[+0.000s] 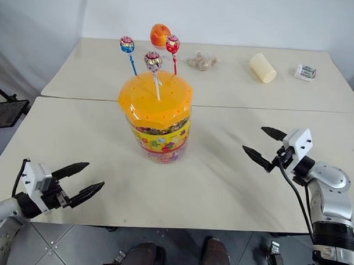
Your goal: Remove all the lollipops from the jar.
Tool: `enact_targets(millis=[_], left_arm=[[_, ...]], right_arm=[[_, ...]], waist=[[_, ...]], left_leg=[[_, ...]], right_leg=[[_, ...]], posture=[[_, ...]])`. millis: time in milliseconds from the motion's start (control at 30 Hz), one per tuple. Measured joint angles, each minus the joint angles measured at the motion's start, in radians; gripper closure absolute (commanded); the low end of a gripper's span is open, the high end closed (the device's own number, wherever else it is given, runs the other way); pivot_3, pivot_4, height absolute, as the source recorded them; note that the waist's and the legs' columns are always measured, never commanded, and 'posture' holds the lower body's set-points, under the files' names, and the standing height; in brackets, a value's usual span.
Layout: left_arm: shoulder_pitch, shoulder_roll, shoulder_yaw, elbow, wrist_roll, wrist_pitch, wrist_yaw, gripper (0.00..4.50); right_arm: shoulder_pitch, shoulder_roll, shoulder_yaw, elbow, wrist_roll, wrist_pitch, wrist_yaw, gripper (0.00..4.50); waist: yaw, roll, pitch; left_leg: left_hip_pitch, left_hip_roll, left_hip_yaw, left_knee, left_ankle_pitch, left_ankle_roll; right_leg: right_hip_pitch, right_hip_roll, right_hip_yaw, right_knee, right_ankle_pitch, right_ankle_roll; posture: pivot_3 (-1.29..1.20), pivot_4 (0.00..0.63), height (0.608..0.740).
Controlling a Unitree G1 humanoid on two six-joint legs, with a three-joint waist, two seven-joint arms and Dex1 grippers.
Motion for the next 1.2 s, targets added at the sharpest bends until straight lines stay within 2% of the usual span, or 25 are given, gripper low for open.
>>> enact_targets(millis=[133,233,367,467,500,567,700,900,1167,1200], left_arm=[[-0.017,0.015,0.008,0.012,-0.003,0.013,0.009,0.03],[-0.087,0.001,0.054,0.024,-0.110,0.090,0.046,0.03],[-0.254,0.010,0.178,0.102,-0.489,0.337,0.128,0.03],[-0.410,0.019,0.185,0.188,-0.594,0.418,0.116,0.03],[-0.437,0.019,0.180,0.206,-0.601,0.428,0.111,0.03],[-0.528,0.017,0.143,0.282,-0.595,0.443,0.087,0.03],[-0.845,-0.018,-0.012,0.532,-0.480,0.424,0.002,0.03],[-1.141,-0.065,-0.144,0.805,-0.332,0.362,-0.169,0.03],[-1.289,-0.096,-0.211,0.984,-0.202,0.322,-0.345,0.03],[-1.304,-0.109,-0.213,0.994,-0.192,0.321,-0.353,0.21]], right_arm=[[0.004,0.006,0.001,-0.001,0.027,0.009,0.027,0.00],[0.025,0.016,-0.010,-0.078,0.112,0.067,0.043,0.00],[0.088,0.038,-0.139,-0.331,0.338,0.189,-0.042,0.00],[0.107,0.018,-0.269,-0.588,0.541,0.295,-0.202,0.00],[0.105,0.012,-0.288,-0.636,0.567,0.305,-0.230,0.00],[0.126,0.012,-0.313,-0.731,0.600,0.318,-0.294,0.00],[0.176,0.048,-0.294,-0.838,0.603,0.330,-0.360,0.00],[0.213,0.047,-0.252,-0.909,0.636,0.353,-0.371,0.00],[0.247,0.012,-0.188,-0.967,0.720,0.421,-0.354,0.00],[0.244,0.012,-0.175,-0.969,0.716,0.422,-0.352,0.00]], waist=[[0.001,0.000,0.000],[0.005,0.000,0.000],[0.010,0.001,0.001],[0.020,0.001,0.001],[0.023,0.000,0.000],[0.024,-0.003,-0.002],[0.038,-0.006,-0.002],[0.015,-0.007,-0.002],[0.001,-0.007,-0.002],[0.002,-0.008,-0.002]], left_leg=[[0.000,0.000,0.000,0.000,0.000,0.000],[-0.001,0.000,-0.001,0.001,0.000,0.000],[-0.001,0.000,-0.006,0.002,0.000,0.000],[0.000,-0.001,-0.007,0.002,0.000,0.000],[0.000,-0.001,-0.004,0.002,0.000,0.000],[0.000,0.000,-0.003,0.001,0.000,0.000],[-0.001,-0.003,-0.001,0.003,0.000,0.000],[-0.001,-0.001,0.000,-0.002,0.000,0.000],[-0.001,-0.001,0.001,0.001,0.000,0.000],[-0.002,-0.001,0.001,0.001,0.000,0.000]], right_leg=[[0.000,0.000,0.000,0.000,0.000,0.000],[0.000,0.000,0.000,0.000,0.000,0.000],[0.000,0.000,0.000,0.002,0.000,0.000],[0.000,0.000,0.000,0.002,0.000,0.000],[0.000,0.000,0.000,0.002,0.000,0.000],[0.000,0.001,0.000,0.002,0.000,0.000],[0.001,0.001,0.001,0.000,0.001,0.001],[-0.001,0.002,-0.001,-0.001,0.001,0.001],[-0.001,0.002,0.000,0.000,0.001,0.001],[-0.001,0.002,0.000,0.000,0.001,0.001]], posture=[[0.00,0.150,0.740],[0.00,0.150,0.740],[0.00,0.150,0.740],[0.00,0.150,0.740],[0.00,0.150,0.740],[0.00,0.150,0.740],[0.00,0.150,0.740],[0.00,0.150,0.740],[0.00,0.150,0.740],[0.00,0.150,0.740]])
